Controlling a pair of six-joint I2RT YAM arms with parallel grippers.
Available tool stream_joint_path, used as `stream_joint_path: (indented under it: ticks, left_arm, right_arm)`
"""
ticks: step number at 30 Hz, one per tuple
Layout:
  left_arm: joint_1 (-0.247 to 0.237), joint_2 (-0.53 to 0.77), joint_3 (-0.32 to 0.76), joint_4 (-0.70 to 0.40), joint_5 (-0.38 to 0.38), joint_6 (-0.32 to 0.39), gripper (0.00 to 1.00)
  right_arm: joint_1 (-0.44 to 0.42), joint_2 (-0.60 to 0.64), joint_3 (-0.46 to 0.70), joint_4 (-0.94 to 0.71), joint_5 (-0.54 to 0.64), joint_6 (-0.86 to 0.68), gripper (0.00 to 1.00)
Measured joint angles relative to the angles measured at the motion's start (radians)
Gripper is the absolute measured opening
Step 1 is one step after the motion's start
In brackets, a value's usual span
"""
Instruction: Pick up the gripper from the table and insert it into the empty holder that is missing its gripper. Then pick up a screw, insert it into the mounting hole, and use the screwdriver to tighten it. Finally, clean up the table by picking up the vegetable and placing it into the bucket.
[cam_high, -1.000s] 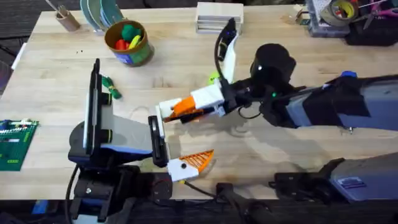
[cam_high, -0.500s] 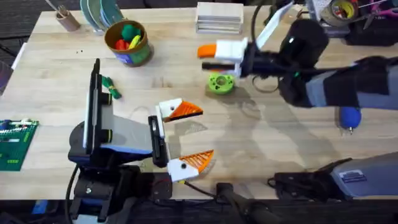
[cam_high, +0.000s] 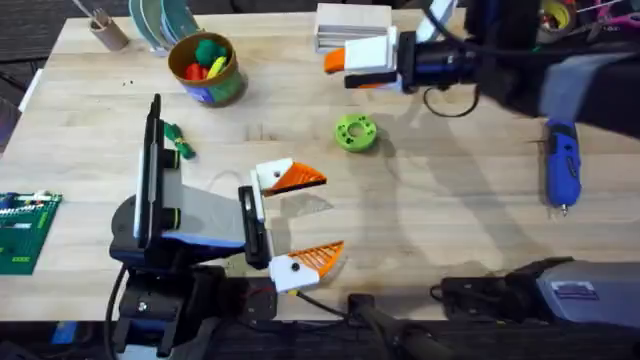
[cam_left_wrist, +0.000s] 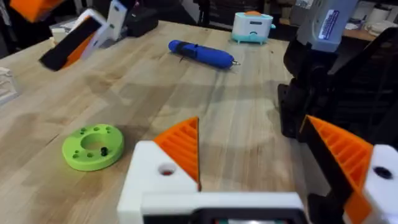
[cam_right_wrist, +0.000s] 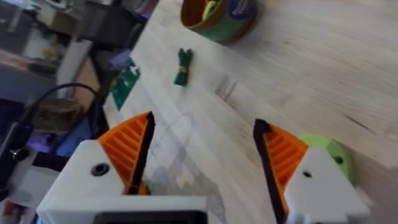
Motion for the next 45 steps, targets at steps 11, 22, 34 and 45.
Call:
stream_joint_path:
  ticks: [11, 22, 34, 45]
  left_arm:
    - [0.000, 0.000, 0.000, 0.000, 0.000, 0.000, 0.993]
    - [0.000, 0.000, 0.000, 0.000, 0.000, 0.000, 0.993]
    - [0.000, 0.000, 0.000, 0.000, 0.000, 0.000, 0.993]
    - [0.000, 0.000, 0.000, 0.000, 0.000, 0.000, 0.993]
  right_arm:
    - [0.081, -0.179, 0.091, -0.598, 0.458, -0.312, 0.981]
    - [0.170, -0.134, 0.091, -0.668, 0.591, -0.388, 0.980]
    - [0.300, 0.000, 0.091, -0.599, 0.821, -0.429, 0.839]
    - [0.394, 0.094, 0.091, -0.557, 0.991, -0.444, 0.703]
